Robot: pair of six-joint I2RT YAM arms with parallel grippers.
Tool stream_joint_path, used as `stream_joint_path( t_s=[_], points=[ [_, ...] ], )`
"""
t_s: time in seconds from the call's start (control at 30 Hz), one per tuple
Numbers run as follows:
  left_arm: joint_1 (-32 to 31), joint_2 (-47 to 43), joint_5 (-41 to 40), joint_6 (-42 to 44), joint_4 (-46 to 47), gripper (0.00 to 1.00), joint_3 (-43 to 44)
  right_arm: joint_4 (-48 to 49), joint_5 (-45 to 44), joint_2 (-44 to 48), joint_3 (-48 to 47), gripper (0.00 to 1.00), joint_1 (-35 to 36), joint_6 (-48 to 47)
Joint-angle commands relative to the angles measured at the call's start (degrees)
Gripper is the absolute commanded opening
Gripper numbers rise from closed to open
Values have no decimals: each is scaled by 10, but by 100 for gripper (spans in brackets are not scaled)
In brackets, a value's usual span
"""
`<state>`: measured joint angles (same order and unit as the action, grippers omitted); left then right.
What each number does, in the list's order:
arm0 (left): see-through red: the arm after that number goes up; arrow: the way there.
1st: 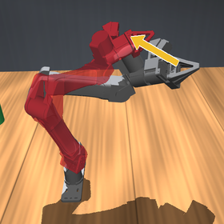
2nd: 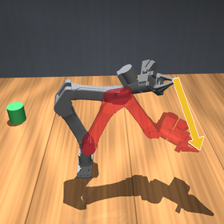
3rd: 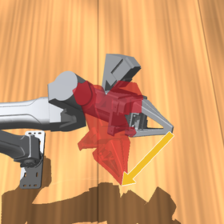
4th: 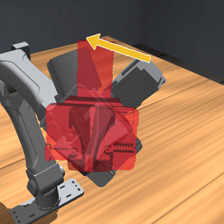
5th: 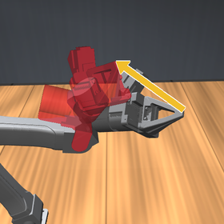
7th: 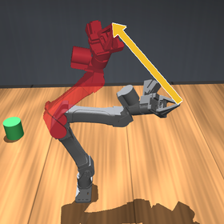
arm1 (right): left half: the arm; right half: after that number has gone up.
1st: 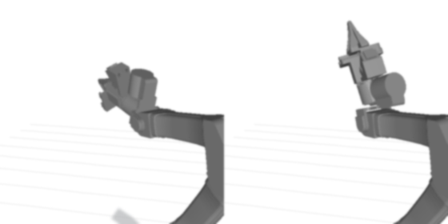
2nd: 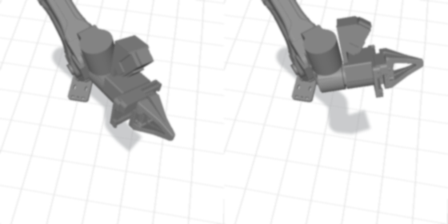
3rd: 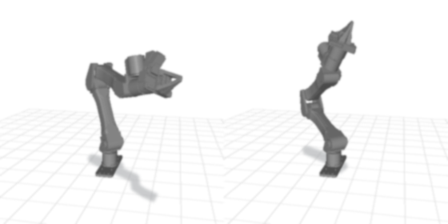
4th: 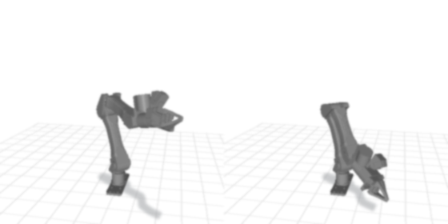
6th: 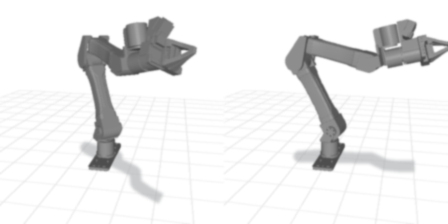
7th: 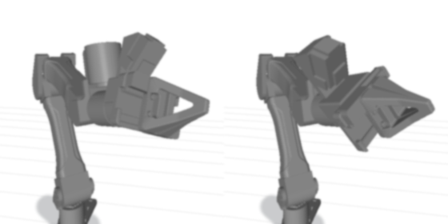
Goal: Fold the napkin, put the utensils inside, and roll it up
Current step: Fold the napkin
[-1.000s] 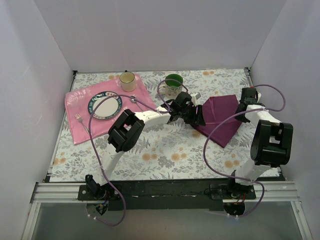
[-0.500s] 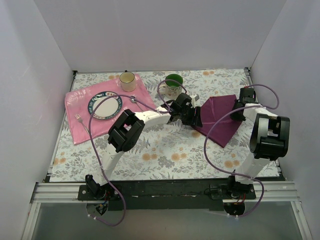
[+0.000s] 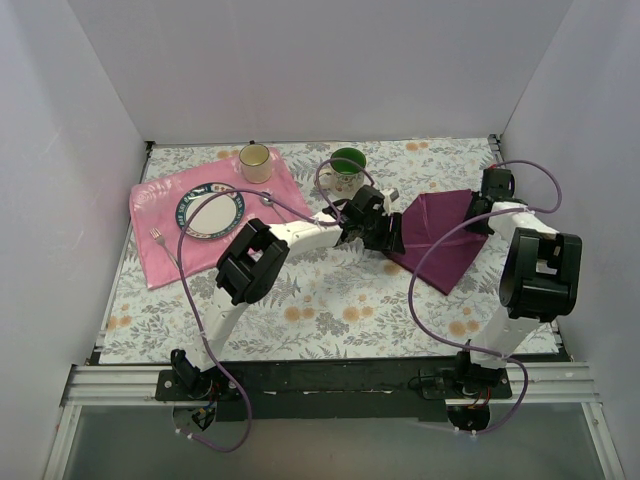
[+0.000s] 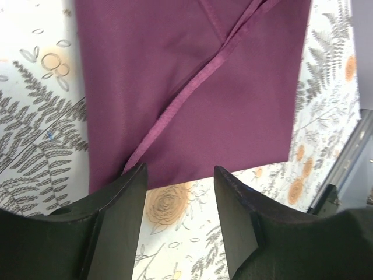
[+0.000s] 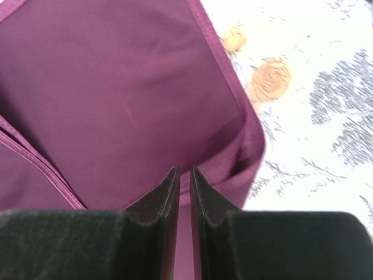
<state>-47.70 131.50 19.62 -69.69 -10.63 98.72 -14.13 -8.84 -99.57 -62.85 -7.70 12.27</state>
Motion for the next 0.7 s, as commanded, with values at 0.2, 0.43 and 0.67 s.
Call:
stream_joint_path(
  t_s=[0.2, 0.43, 0.67],
  points=[
    [2, -50, 42, -31, 7, 52, 57, -27, -53, 95, 42, 20, -18, 14],
    [2, -12, 57, -42, 11, 52, 74, 2, -21, 82, 67, 19, -33, 3],
    [2, -28, 17, -12, -43, 61, 109, 26, 9, 39, 59, 16, -33, -2]
  ],
)
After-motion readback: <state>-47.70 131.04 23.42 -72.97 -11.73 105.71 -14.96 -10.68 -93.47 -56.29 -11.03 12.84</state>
